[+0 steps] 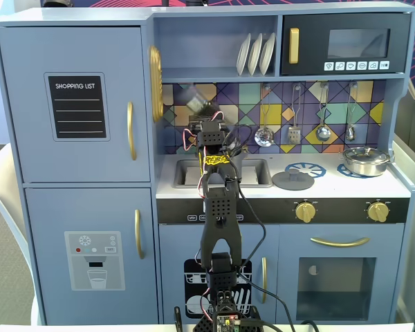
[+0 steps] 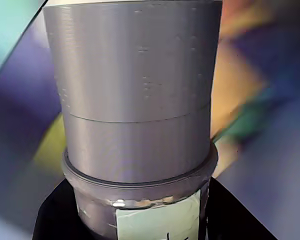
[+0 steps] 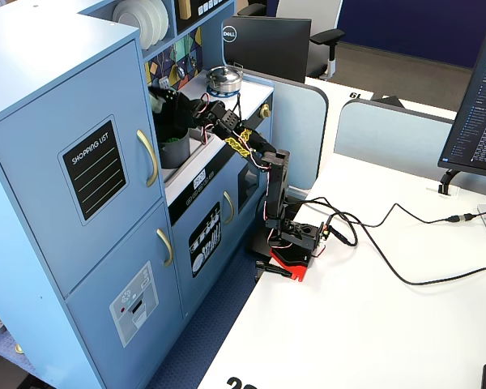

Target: Put salt in the gray recipient

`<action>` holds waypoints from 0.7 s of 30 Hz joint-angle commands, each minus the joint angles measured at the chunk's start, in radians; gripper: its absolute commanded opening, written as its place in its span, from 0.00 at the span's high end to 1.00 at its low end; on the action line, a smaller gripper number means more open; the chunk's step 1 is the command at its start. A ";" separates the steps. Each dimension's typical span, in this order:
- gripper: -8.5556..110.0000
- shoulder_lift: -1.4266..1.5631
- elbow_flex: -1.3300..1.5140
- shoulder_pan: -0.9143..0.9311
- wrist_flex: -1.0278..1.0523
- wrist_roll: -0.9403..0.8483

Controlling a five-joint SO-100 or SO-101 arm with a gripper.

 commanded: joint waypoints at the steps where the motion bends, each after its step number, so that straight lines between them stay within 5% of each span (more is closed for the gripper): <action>1: 0.93 0.023 -0.052 0.000 -0.040 -0.259; 9: 0.93 0.066 -0.015 0.279 0.112 -1.009; 21: 0.93 0.092 0.135 0.847 -0.305 -2.020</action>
